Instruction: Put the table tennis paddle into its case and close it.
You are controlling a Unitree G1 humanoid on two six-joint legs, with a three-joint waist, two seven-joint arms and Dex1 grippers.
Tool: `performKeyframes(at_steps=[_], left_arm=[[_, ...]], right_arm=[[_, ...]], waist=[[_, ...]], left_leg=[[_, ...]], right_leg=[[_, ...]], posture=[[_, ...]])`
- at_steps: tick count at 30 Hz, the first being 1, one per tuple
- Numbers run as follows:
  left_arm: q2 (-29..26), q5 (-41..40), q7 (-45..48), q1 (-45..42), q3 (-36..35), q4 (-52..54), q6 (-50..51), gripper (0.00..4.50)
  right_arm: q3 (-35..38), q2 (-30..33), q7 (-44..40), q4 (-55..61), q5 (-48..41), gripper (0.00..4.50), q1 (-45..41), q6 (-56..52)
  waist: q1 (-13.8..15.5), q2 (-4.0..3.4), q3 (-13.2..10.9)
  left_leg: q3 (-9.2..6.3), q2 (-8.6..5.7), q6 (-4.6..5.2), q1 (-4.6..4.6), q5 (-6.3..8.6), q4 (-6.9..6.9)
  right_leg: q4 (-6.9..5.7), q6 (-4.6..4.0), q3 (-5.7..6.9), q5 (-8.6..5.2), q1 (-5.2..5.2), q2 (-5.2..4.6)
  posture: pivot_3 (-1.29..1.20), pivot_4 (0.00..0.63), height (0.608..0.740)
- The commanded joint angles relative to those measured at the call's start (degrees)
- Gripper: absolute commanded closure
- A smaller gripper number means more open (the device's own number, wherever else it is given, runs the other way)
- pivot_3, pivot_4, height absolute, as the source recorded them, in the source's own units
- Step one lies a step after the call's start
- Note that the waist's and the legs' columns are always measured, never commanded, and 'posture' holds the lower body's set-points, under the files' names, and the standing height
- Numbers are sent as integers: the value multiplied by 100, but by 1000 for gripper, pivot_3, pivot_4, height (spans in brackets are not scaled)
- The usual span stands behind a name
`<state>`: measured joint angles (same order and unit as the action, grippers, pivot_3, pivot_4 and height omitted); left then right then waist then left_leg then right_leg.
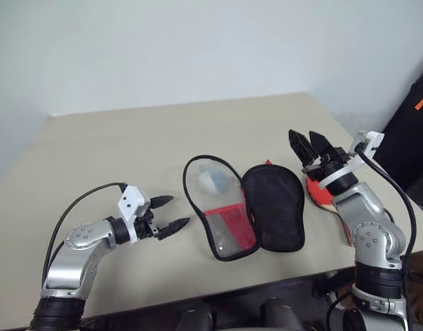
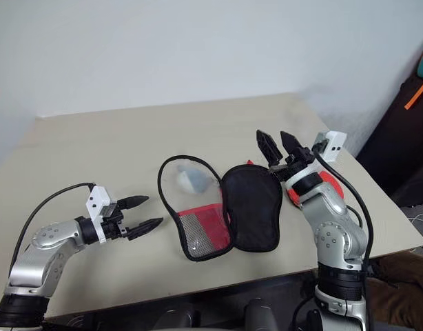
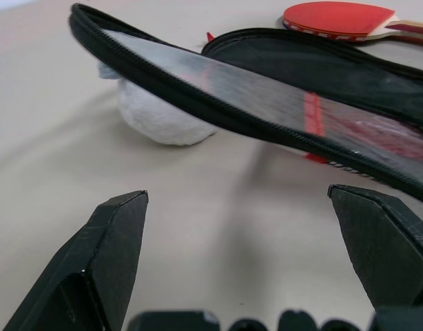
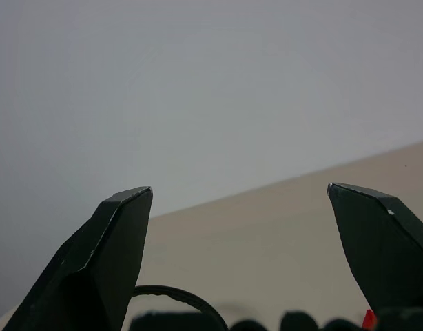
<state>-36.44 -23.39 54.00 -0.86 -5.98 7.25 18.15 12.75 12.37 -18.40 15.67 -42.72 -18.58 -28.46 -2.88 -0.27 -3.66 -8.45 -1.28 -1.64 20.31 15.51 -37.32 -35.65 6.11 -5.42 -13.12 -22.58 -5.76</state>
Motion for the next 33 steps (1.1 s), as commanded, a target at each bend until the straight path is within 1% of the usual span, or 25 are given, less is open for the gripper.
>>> performKeyframes(at_steps=[1,6,9,13,17,22,26,29,33], left_arm=[[-79,-96,-89,-112,-190,207,45,0],[-41,-121,-231,-339,-106,320,233,0],[-91,-207,-249,-276,-176,529,370,0],[-107,-277,-256,-113,-214,732,490,0],[-93,-330,-248,30,-135,838,530,0],[-36,-375,-137,101,-49,714,529,0],[35,-233,6,297,129,585,315,0],[140,-128,55,432,358,604,173,0],[246,-121,128,323,525,445,88,0]], right_arm=[[27,-16,-2,29,35,96,-197,167],[-7,-121,12,-112,121,96,-260,308],[-54,-137,36,-129,223,96,-216,309],[5,-23,106,-182,236,96,-109,90],[142,230,396,-51,310,96,81,-202],[407,759,908,413,295,96,645,-955],[851,1078,1440,623,98,96,1096,-1822],[1187,1212,1709,721,-66,96,1355,-2407],[1472,1270,1919,871,-81,96,1646,-2826]], waist=[[-1,0,0],[0,0,0],[-6,0,0],[-6,0,0],[13,1,0],[13,1,0],[7,2,-1],[11,2,-1],[13,5,-2]], left_leg=[[0,0,0,0,0,0],[-1,0,-1,0,-1,0],[0,0,-3,0,-2,2],[2,0,-3,0,-2,6],[2,-1,-3,0,-2,5],[3,-1,-4,3,-3,3],[6,-1,-4,3,-3,4],[7,0,-4,3,-2,3],[8,0,-4,7,-3,-1]], right_leg=[[0,0,0,0,0,0],[0,0,0,0,0,1],[0,0,0,0,0,0],[0,0,-2,0,-3,0],[1,-1,-3,0,-1,0],[1,-2,-3,-1,-2,-1],[2,-2,-4,-2,-3,-1],[3,-3,-5,-3,-1,-1],[3,-5,-5,-5,-1,-1]], posture=[[0,0,740],[0,0,740],[0,0,740],[0,0,740],[0,0,740],[0,0,740],[0,0,740],[0,0,740],[0,0,740]])
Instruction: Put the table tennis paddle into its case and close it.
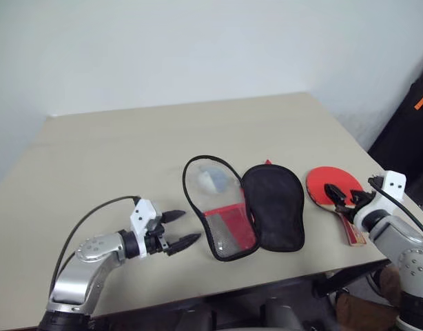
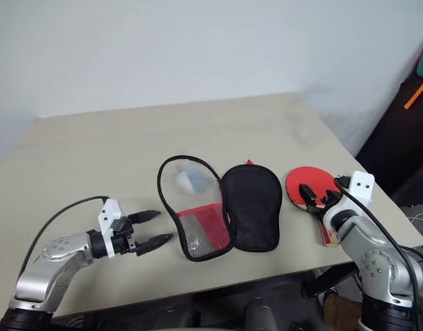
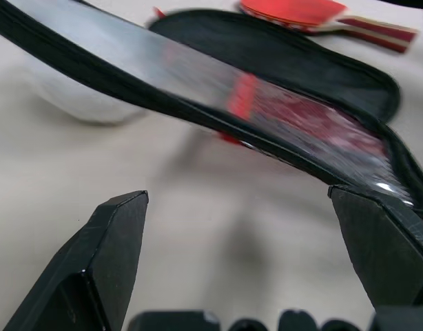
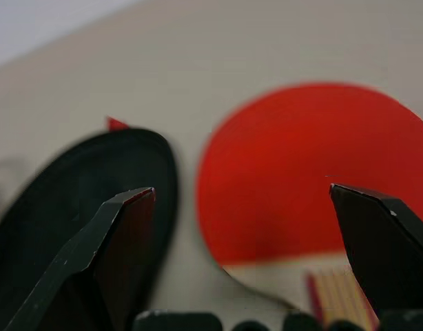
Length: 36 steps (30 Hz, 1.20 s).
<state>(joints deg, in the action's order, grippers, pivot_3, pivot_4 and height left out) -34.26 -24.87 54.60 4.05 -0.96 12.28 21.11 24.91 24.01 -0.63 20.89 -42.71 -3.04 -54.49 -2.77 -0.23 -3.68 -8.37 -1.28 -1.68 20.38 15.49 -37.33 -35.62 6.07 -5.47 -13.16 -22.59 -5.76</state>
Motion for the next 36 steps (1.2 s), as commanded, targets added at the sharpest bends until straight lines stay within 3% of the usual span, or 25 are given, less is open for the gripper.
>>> performKeyframes(at_steps=[1,9,21,24,32,36], left_arm=[[46,69,115,-245,56,-212,-272,0],[157,178,418,-618,212,-893,-622,0],[198,252,456,-531,208,-1044,-898,0],[229,272,427,-494,227,-1023,-918,0],[324,352,442,-471,273,-1186,-1063,0],[354,390,489,-508,285,-1288,-1120,0]], right_arm=[[306,89,184,398,-80,96,194,-309],[292,64,195,168,265,96,603,-366],[-553,182,-241,-111,1090,96,617,-185],[-620,168,-266,-181,1243,697,547,-188],[-484,75,-263,-200,1455,3304,409,-139],[-224,-81,-195,137,1218,3354,298,-430]], waist=[[15,0,1],[-1,2,1],[-4,21,6],[-5,29,6],[-1,35,7],[-4,36,7]], left_leg=[[0,0,0,0,0,-1],[2,0,1,2,0,-3],[1,2,1,-3,0,-2],[1,3,0,-6,0,-2],[1,4,0,-10,0,-3],[1,4,0,-12,0,-3]], right_leg=[[0,0,0,0,1,0],[2,3,0,0,0,-1],[2,3,1,0,3,0],[2,4,1,1,5,1],[2,3,2,0,11,1],[2,3,1,0,10,2]], posture=[[0,0,740],[0,0,740],[0,0,740],[0,0,740],[0,0,740],[0,0,740]])
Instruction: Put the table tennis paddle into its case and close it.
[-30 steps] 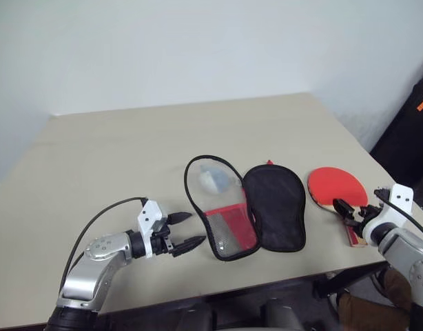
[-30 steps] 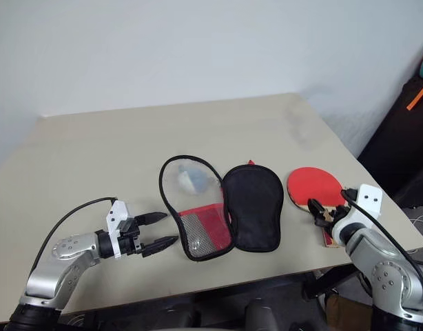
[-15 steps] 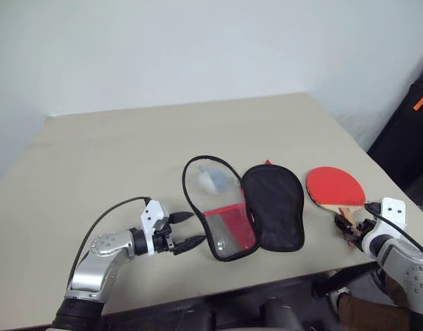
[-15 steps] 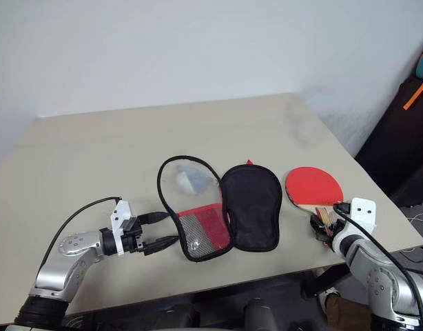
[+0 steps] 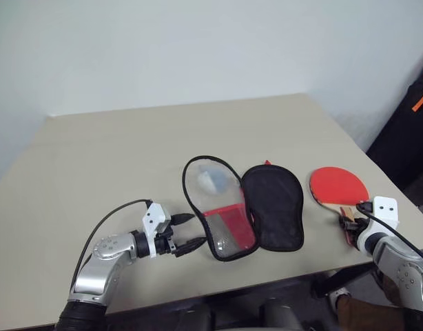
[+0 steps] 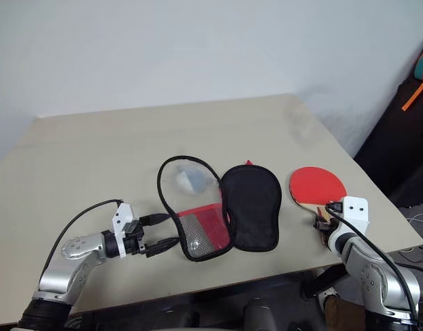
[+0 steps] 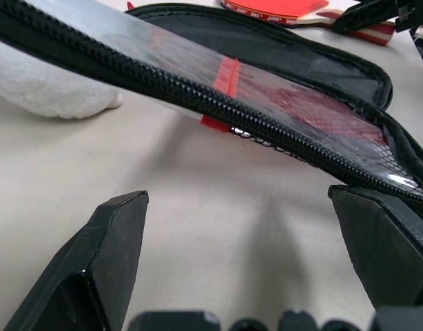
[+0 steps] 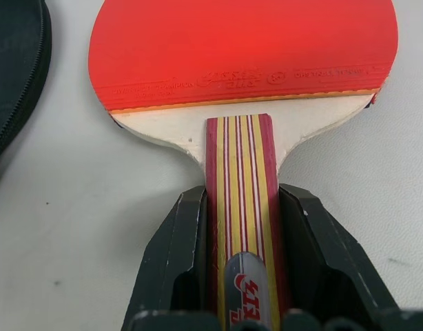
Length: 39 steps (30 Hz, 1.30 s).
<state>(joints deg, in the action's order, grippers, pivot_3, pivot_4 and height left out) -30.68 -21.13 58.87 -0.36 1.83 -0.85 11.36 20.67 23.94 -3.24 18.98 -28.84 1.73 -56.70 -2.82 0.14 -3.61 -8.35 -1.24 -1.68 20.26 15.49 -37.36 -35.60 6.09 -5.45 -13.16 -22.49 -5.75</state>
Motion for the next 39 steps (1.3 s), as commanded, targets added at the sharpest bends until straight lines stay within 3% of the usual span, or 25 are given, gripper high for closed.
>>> performKeyframes(at_steps=[1,7,15,30,39], left_arm=[[-1,26,79,-83,19,-4,-159,0],[36,49,152,-215,103,-151,-165,0],[24,76,236,-374,174,-257,-140,0],[37,104,199,-471,236,-160,-4,0],[-33,159,114,-357,302,112,110,0]], right_arm=[[286,-127,58,505,-310,3354,-205,-338],[617,-484,261,1660,-1102,3354,-757,-1059],[216,-1270,832,2223,-1465,3354,-1330,-1907],[-968,-2333,1239,2028,-863,3354,-1063,-2512],[-943,-2149,1098,2160,-467,3354,-960,-2425]], waist=[[2,-6,-3],[2,-35,-5],[12,-29,-3],[-2,-35,-1],[-1,-35,-1]], left_leg=[[0,0,0,1,0,0],[0,-1,0,19,0,2],[-7,-2,0,25,-1,1],[-7,0,-2,31,-2,10],[-6,-2,-2,34,-3,10]], right_leg=[[0,0,0,0,-1,0],[-4,2,-1,2,-20,0],[-3,2,4,2,-23,-1],[-10,1,1,3,-42,1],[-9,2,1,3,-45,0]], posture=[[0,0,740],[0,0,740],[0,0,740],[0,0,740],[0,0,740]])
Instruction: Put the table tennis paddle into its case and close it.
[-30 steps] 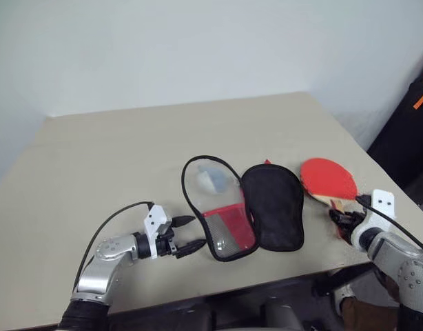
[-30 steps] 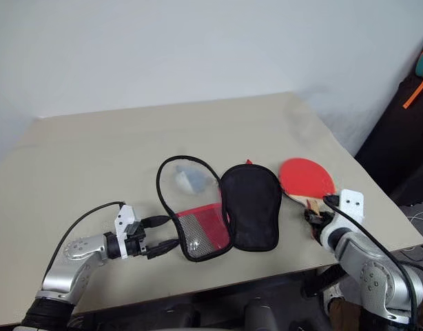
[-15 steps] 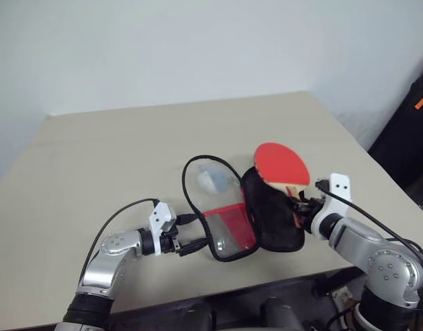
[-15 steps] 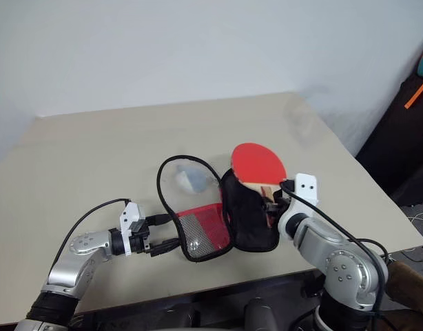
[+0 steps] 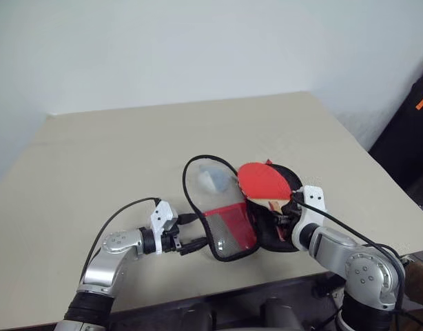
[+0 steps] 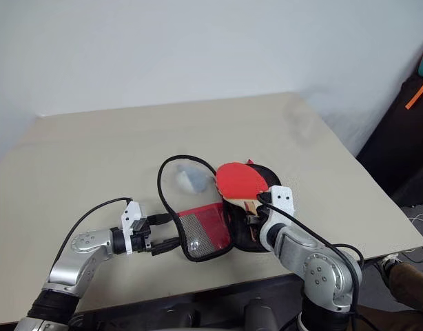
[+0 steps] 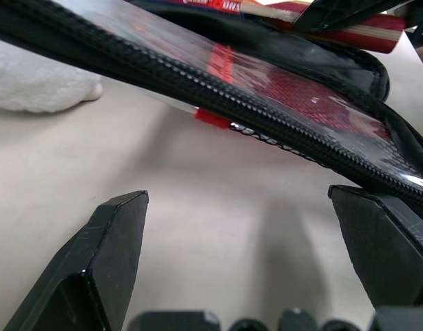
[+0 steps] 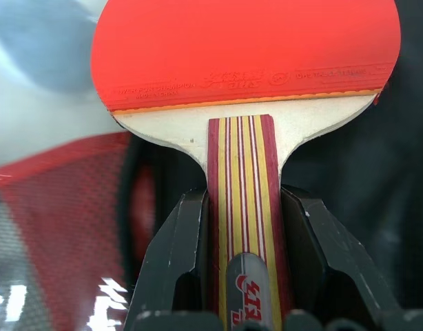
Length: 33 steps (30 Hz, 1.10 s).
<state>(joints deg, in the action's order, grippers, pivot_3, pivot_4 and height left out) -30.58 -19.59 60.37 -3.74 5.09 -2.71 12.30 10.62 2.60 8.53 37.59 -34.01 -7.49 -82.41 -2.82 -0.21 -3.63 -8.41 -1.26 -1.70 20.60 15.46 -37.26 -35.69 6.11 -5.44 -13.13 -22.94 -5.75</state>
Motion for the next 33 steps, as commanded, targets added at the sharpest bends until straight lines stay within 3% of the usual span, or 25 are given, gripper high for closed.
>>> performKeyframes(at_steps=[1,23,32,33], left_arm=[[-44,-12,-51,-13,-26,343,52,0],[-217,-371,-479,-252,-151,1572,1350,0],[-222,-500,-714,-319,-100,1993,1761,0],[-215,-506,-736,-326,-88,2024,1784,0]], right_arm=[[82,-35,-91,311,67,3354,-24,141],[-316,37,-140,-132,849,3354,182,546],[-241,-56,-255,-117,906,136,172,474],[-141,-75,-338,-42,830,12,174,505]], waist=[[-2,0,0],[-1,2,1],[0,4,2],[2,4,2]], left_leg=[[0,0,0,0,0,0],[0,0,-1,-1,0,-2],[0,1,-1,-2,-1,-1],[0,1,-1,-2,-1,-1]], right_leg=[[0,0,0,0,0,0],[0,0,1,-1,3,0],[0,0,0,-1,4,1],[0,0,1,-1,5,0]], posture=[[0,0,740],[0,0,740],[0,0,740],[0,0,740]])
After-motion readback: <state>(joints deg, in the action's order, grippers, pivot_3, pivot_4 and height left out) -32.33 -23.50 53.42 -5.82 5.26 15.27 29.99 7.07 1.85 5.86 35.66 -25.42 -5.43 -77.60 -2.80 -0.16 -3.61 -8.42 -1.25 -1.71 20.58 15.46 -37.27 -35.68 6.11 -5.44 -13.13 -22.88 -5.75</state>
